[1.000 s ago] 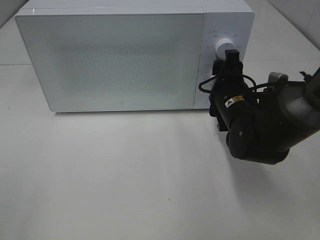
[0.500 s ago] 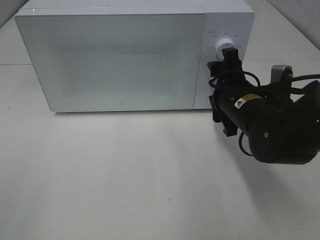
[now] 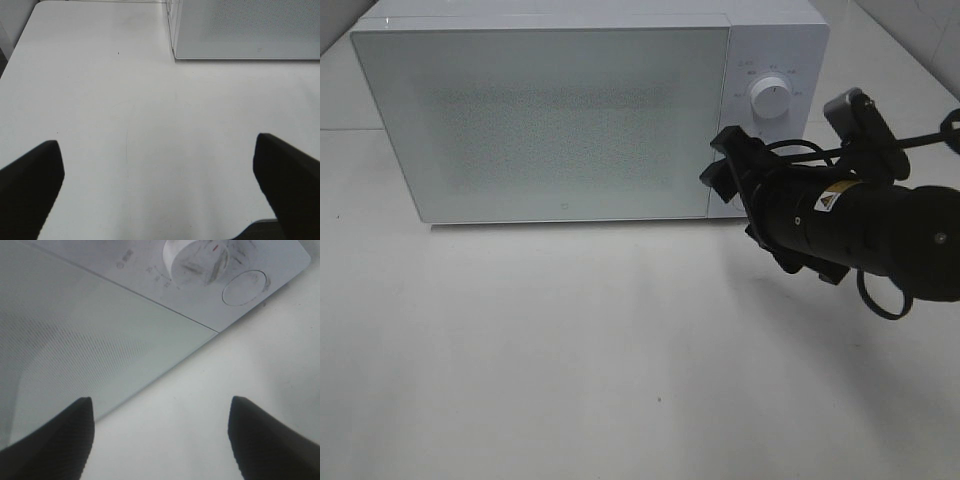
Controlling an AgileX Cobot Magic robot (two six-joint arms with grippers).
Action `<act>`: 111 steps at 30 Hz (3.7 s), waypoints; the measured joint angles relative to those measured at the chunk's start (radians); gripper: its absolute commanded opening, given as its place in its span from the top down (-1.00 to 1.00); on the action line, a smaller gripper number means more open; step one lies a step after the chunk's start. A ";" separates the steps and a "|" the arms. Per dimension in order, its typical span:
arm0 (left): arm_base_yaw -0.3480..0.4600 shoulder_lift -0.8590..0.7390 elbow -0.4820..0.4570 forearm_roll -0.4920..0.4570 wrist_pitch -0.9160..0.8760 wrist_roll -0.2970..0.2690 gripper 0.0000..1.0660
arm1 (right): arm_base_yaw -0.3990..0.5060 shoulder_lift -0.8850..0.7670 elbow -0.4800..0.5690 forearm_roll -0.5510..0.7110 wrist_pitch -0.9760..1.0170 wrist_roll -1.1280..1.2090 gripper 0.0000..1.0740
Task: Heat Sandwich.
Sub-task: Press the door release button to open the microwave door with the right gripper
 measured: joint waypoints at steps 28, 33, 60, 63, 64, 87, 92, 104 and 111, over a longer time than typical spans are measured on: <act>0.000 0.000 0.000 0.000 0.000 0.000 -0.83 | -0.232 -0.385 -0.136 -0.299 1.088 -0.696 -0.36; 0.000 0.000 0.000 0.000 0.000 0.000 -0.83 | -0.232 -0.480 -0.150 -0.319 1.176 -0.690 -0.36; 0.000 0.000 0.000 0.000 0.000 0.000 -0.83 | -0.235 -1.139 -0.107 -0.459 1.493 -0.681 -0.36; 0.000 0.000 0.000 0.000 0.000 0.000 -0.83 | -0.253 -1.180 -0.071 -0.459 1.503 -0.681 -0.36; 0.000 0.000 0.000 0.000 0.000 0.000 -0.83 | -0.285 -1.224 -0.040 -0.459 1.510 -0.681 -0.36; 0.000 0.000 0.000 0.000 0.000 0.000 -0.83 | -0.519 -1.624 0.074 -0.459 1.518 -0.681 -0.36; 0.000 0.000 0.000 0.000 0.000 0.000 -0.83 | -0.522 -1.624 0.074 -0.459 1.518 -0.681 -0.36; 0.000 0.000 0.000 0.000 0.000 0.000 -0.83 | -0.522 -1.624 0.074 -0.459 1.518 -0.681 -0.36; 0.000 0.000 0.000 0.000 0.000 0.000 -0.83 | -0.522 -1.598 0.041 -0.454 1.487 -0.681 -0.36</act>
